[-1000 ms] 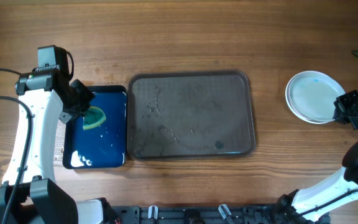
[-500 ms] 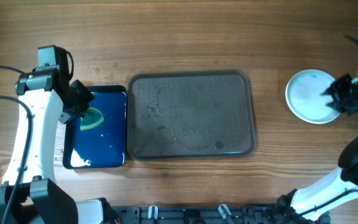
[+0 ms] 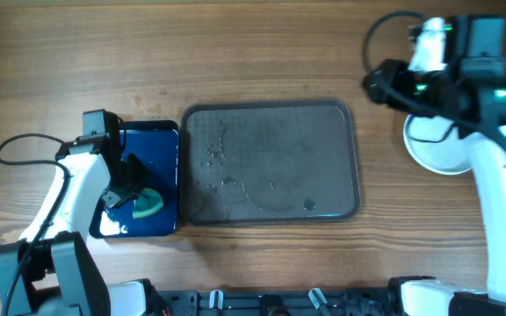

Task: Clean dirty plates on tray and stack at the side
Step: 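Carry the plate right and stack it on the cleaned plates, then drop the sponge into the blue tray with the left gripper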

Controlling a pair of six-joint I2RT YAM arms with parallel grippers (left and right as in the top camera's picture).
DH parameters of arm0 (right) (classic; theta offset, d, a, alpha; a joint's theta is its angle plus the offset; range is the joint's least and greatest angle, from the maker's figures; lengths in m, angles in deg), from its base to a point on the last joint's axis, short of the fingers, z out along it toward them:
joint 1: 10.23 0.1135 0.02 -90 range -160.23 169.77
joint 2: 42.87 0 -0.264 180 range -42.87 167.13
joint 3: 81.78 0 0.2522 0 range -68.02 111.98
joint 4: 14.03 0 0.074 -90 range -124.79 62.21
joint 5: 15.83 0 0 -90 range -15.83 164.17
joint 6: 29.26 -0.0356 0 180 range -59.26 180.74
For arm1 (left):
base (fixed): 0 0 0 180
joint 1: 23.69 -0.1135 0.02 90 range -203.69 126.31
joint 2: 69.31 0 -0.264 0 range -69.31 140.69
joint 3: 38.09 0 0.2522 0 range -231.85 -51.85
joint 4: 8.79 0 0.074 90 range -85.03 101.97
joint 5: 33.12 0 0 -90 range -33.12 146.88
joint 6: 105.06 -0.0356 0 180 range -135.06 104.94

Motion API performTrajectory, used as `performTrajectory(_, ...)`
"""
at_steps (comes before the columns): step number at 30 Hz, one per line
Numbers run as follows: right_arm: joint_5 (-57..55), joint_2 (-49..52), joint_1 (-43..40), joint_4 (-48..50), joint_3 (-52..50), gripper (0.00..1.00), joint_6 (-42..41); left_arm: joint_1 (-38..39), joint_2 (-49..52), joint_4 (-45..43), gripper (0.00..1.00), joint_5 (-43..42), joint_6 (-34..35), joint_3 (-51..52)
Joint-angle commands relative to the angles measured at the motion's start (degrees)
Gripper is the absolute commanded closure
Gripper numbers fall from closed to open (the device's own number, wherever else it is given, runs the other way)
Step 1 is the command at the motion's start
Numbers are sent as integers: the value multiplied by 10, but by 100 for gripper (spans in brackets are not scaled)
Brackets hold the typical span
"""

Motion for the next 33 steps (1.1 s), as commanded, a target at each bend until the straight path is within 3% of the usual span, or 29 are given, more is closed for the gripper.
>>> performTrajectory(1, -38, -2, 61, -4, 4, 45, 12, 3, -2, -23, 96, -11, -7, 24)
performTrajectory(8, -60, -2, 129, -18, 4, 39, 27, 2, -2, -82, 96, -11, -7, 24)
performTrajectory(9, -61, -2, 132, -20, 4, 38, 27, 2, -2, -83, 89, -11, -7, 24)
performTrajectory(10, -64, -2, 134, -22, 4, 37, 28, 2, -2, -83, 72, -11, -7, 24)
performTrajectory(12, -63, -2, 136, -23, 4, 36, 31, 2, -2, -82, 10, -11, -7, 24)
performTrajectory(13, -63, -2, 136, -24, 4, 35, 35, 2, -2, -83, 0, -11, -7, 24)
performTrajectory(20, -90, -8, 136, -20, 4, 34, 101, 2, -7, -76, 0, -11, -7, 3)
performTrajectory(27, -178, -89, 136, 13, 18, 35, 157, 14, -72, 56, 0, -2, -40, -167)
performTrajectory(33, -203, -203, 136, 30, 20, 31, 210, 77, -157, 158, 0, 74, -55, -295)
